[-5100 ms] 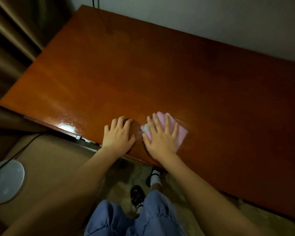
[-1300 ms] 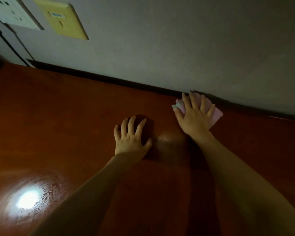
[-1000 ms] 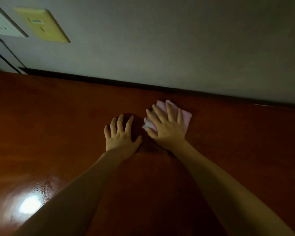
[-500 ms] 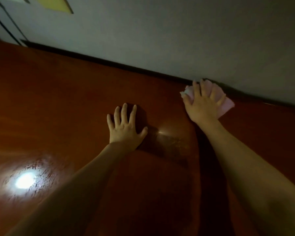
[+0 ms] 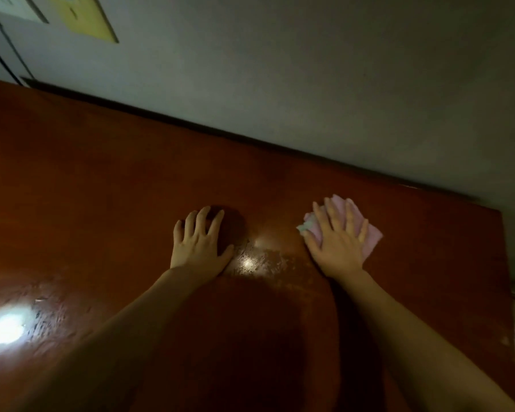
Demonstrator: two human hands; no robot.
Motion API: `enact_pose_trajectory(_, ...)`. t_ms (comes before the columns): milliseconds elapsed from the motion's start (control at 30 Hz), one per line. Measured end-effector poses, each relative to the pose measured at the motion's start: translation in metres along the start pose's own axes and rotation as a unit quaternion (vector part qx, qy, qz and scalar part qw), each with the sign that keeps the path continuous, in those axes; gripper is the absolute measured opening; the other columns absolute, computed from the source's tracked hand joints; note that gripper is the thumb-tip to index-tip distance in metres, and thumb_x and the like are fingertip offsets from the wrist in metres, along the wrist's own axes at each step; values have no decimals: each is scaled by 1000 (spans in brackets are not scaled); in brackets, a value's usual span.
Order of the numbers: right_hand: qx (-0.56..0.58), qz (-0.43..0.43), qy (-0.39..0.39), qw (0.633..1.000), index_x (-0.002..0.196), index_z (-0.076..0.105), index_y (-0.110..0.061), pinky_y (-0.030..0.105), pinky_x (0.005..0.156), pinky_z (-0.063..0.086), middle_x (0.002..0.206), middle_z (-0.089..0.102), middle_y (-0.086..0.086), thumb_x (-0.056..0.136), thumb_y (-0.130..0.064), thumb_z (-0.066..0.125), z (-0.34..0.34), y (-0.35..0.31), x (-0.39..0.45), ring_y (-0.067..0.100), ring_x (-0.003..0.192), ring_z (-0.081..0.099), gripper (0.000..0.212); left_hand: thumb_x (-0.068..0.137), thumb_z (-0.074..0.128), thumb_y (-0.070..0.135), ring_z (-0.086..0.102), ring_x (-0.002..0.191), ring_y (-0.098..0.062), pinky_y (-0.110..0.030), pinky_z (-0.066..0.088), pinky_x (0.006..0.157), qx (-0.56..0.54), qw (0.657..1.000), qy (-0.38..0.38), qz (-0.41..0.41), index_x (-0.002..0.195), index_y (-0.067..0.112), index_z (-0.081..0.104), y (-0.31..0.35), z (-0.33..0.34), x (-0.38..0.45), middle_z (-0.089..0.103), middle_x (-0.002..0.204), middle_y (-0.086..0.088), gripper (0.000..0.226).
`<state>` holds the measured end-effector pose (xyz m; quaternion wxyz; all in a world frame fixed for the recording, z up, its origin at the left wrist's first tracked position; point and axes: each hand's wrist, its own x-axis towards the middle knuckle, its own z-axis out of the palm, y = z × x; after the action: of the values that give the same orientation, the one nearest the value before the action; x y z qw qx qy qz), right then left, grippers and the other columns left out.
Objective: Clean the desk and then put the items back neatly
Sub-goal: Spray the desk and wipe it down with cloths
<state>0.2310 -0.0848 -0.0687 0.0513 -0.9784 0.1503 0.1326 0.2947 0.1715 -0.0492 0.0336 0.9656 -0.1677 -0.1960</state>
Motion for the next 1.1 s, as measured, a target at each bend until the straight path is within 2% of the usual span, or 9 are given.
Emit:
enact_pose_trajectory(67,10,32,5,999,152,7,-32,59,112,-5,160,-4,-4,94,-61,16,-2,5,-1,28,145,-16,65,88,23,64,1,145,-27,-46,1,117,-5,1000,4,4,151,25,4,-1,6,-16,2,157,-5,77)
enact_pose_trajectory(267,76,112,27,990,153,4,-27,65,111,-3,161,-2,-1,98,-55,18,-12,-47,36,34,145,-11,62,93,35,55,-5,145,-23,-43,-5,116,2,1000,-15,17,151,26,-1,-17,18,-59,-4,158,-1,75)
enact_pose_trajectory(500,-29,-124,19,992,151,-4,-31,61,110,-8,160,-7,-6,94,-61,13,23,-124,-25,32,144,-17,66,92,38,54,5,144,-25,-42,5,117,-10,1000,13,12,151,23,7,-24,30,-85,6,156,-4,73)
enact_pose_trajectory(600,-71,-206,-9,976,150,10,-30,60,111,2,159,17,-1,93,-64,11,38,-94,-84,31,145,-3,67,93,34,55,5,144,-25,-42,7,117,-2,1000,-2,12,151,23,6,-21,32,-100,5,157,-4,72)
enact_pose_trajectory(667,-76,-192,-32,978,149,18,-30,62,110,9,157,22,0,92,-66,7,38,-64,-102,30,144,2,68,93,34,54,6,144,-24,-42,9,116,5,1000,-4,13,151,22,6,-23,30,-106,6,156,-4,71)
enact_pose_trajectory(800,-32,-57,-9,998,148,-6,-35,59,111,-5,156,-14,-8,88,-68,2,26,-44,-85,24,142,-21,69,93,36,52,9,143,-24,-40,13,115,-19,1000,14,-4,150,20,10,-35,29,-115,10,155,-6,70)
enact_pose_trajectory(900,32,38,10,999,152,-1,-29,64,112,-1,160,-10,-3,96,-58,13,15,-74,-50,31,144,-18,64,93,37,51,11,143,-24,-39,13,115,-33,999,34,-22,150,20,12,-48,34,-121,13,154,-6,69)
enact_pose_trajectory(967,38,27,7,999,152,-1,-29,66,111,-1,160,-9,-3,97,-57,13,14,-101,-33,34,144,-17,63,93,36,52,12,142,-24,-39,12,115,-26,999,37,-19,149,21,13,-51,39,-123,14,153,-5,69)
enact_pose_trajectory(1100,6,-87,14,996,151,-3,-33,63,109,-6,160,-9,-7,96,-59,15,26,-152,-34,34,144,-18,63,90,35,52,17,139,-24,-39,16,112,-29,998,48,-16,148,20,20,-48,42,-122,20,150,-5,68)
